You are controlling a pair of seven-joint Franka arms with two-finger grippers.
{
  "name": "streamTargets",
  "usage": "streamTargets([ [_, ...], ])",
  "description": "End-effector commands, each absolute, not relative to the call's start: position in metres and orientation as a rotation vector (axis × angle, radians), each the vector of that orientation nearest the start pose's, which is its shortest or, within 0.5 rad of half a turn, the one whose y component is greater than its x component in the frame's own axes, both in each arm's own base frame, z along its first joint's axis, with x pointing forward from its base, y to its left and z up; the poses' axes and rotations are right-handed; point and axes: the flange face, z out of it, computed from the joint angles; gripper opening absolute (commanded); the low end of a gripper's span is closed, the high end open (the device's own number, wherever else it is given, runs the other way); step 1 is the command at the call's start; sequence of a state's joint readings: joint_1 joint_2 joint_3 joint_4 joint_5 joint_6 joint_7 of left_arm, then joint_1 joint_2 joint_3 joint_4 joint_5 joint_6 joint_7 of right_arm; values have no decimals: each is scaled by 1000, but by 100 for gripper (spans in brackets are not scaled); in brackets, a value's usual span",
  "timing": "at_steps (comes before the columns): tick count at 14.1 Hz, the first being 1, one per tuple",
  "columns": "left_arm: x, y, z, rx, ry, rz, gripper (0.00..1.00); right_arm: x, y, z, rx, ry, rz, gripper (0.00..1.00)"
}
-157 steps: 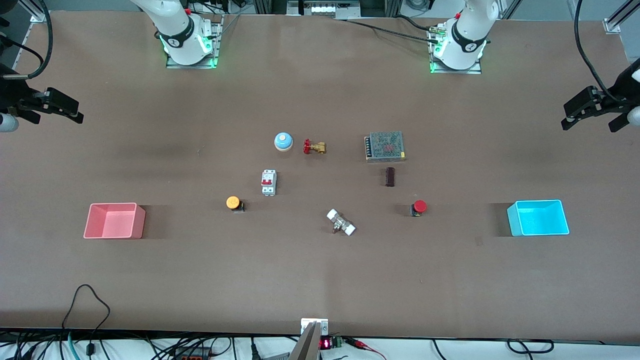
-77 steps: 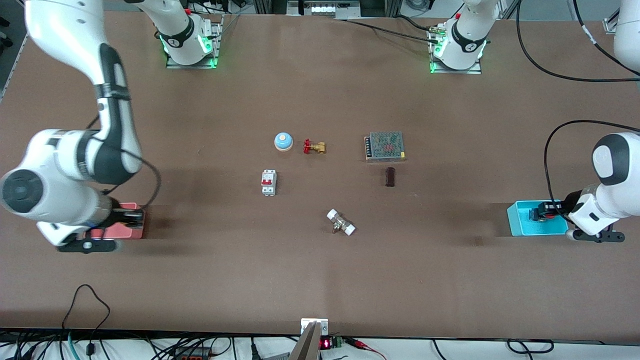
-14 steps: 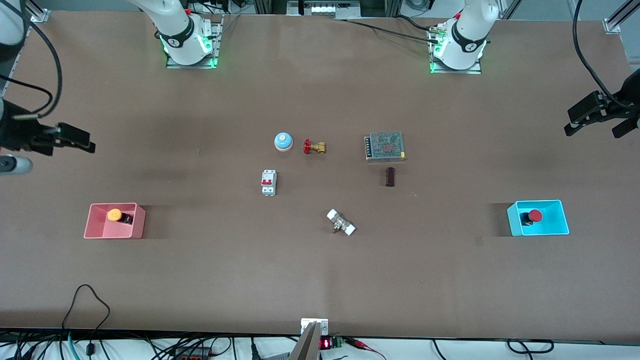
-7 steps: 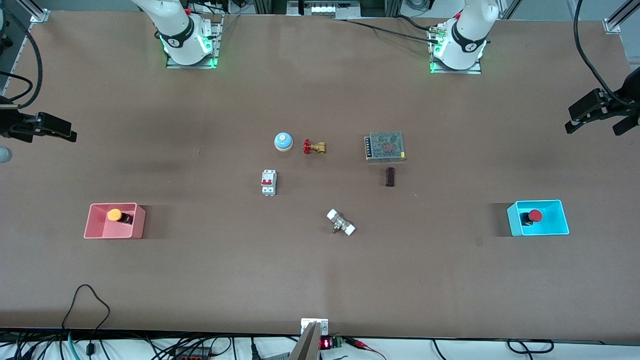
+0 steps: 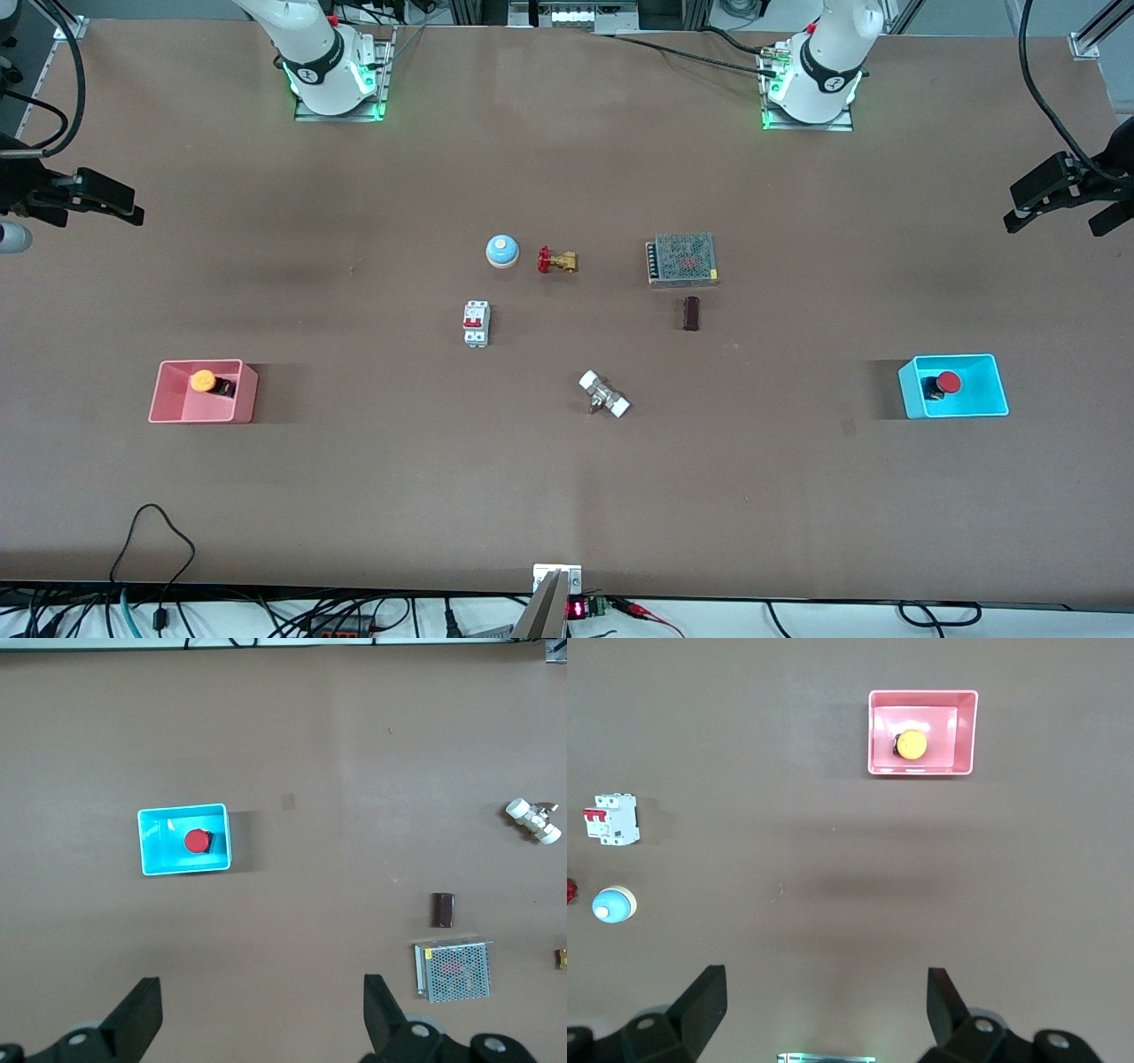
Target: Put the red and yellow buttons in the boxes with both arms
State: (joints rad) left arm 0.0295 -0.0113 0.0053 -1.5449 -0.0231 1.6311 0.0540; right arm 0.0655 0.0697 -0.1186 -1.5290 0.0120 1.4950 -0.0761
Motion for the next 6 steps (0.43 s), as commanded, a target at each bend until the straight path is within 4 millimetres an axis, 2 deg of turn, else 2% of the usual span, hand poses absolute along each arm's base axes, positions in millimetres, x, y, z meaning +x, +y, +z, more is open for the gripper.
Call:
streamTargets([
  [1, 553, 19, 655, -3185, 32, -156, 100, 558, -27, 601, -3139, -12, 164, 100],
  [6, 551, 19, 655, -3186, 33, -144, 100, 556, -29, 603, -3136, -7, 171, 100],
])
